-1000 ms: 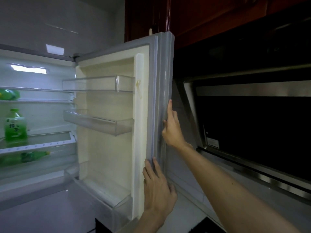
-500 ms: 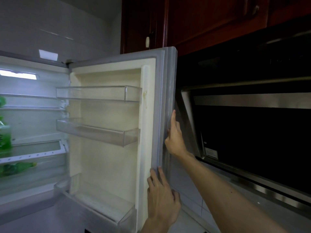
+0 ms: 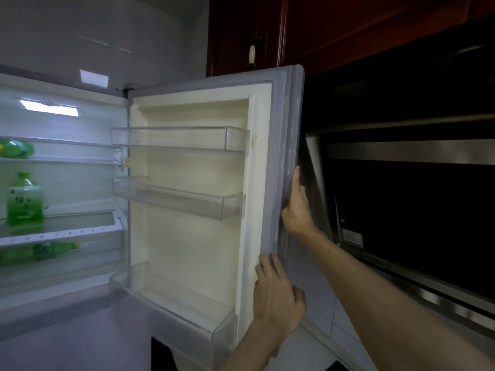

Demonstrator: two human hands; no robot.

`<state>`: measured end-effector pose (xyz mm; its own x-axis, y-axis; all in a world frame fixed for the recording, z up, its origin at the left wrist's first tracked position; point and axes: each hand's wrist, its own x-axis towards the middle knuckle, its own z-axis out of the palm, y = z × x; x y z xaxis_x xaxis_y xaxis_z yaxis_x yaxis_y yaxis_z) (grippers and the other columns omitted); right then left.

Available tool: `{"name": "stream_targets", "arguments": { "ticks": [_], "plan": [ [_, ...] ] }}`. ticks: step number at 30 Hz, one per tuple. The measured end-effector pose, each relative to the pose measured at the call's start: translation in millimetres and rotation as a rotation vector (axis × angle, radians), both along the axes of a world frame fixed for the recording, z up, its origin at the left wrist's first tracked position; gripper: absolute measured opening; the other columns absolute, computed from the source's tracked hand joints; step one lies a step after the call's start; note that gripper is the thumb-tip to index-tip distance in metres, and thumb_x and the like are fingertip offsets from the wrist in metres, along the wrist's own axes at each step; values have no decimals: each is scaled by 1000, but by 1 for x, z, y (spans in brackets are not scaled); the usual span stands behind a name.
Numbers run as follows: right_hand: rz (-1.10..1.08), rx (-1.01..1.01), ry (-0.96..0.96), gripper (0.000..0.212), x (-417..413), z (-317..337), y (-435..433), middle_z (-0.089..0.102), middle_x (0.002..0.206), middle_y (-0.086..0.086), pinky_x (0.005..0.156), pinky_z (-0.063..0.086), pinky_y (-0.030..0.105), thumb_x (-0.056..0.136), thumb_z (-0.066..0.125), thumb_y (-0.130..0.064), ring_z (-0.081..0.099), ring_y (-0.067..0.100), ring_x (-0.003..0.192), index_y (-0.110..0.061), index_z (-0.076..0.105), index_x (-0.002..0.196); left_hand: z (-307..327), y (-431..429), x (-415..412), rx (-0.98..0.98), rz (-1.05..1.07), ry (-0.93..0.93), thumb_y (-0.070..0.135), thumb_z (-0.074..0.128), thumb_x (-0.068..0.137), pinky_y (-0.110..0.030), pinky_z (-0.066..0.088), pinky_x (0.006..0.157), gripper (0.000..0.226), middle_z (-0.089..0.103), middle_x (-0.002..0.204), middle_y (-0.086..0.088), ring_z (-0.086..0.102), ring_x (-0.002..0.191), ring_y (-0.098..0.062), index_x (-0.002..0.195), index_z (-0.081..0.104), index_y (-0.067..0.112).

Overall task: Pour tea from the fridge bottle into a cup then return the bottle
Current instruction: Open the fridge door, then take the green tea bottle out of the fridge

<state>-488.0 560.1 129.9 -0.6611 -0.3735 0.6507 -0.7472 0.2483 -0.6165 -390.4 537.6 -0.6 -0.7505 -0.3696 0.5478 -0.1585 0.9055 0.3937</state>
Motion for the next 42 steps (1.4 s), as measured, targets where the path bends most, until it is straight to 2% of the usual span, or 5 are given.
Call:
{"name": "stream_targets", "arguments": {
  "ticks": [11,18,24,30,42],
  "plan": [
    [-96,54,67,79,4,0,3,22,153,14,106,41,42,101,40,-1,47,31,121,-27,-11,155,10,-5,15,44,-85,-110,31,45,92,-38,38,105,70,7,151,-16,32,130,-35,148,16,2],
    [-279,16,230,67,35,17,-5,16,158,16,110,33,54,100,42,-13,27,34,138,-17,5,156,37,-28,47,-5,7,-77,28,41,96,-44,42,101,62,15,150,-20,34,129,-39,147,19,0],
    [-191,31,386,66,93,29,-25,19,158,17,113,26,52,99,41,-15,25,34,141,-14,8,156,52,-59,103,-38,172,-69,28,40,96,-45,43,98,55,31,140,-21,38,125,-38,141,28,-1],
    [21,26,524,63,167,31,-72,32,152,17,105,36,51,98,42,-15,35,33,134,-10,15,155,54,-111,187,4,391,-114,29,39,97,-46,40,98,45,39,130,-23,41,120,-40,130,37,-2],
    [359,617,455,54,287,-60,-170,32,154,9,102,38,48,104,31,-29,27,29,139,-16,16,154,52,-224,398,30,837,-357,34,33,99,-44,41,98,46,43,132,-23,46,119,-39,130,41,1]
  ]
}}
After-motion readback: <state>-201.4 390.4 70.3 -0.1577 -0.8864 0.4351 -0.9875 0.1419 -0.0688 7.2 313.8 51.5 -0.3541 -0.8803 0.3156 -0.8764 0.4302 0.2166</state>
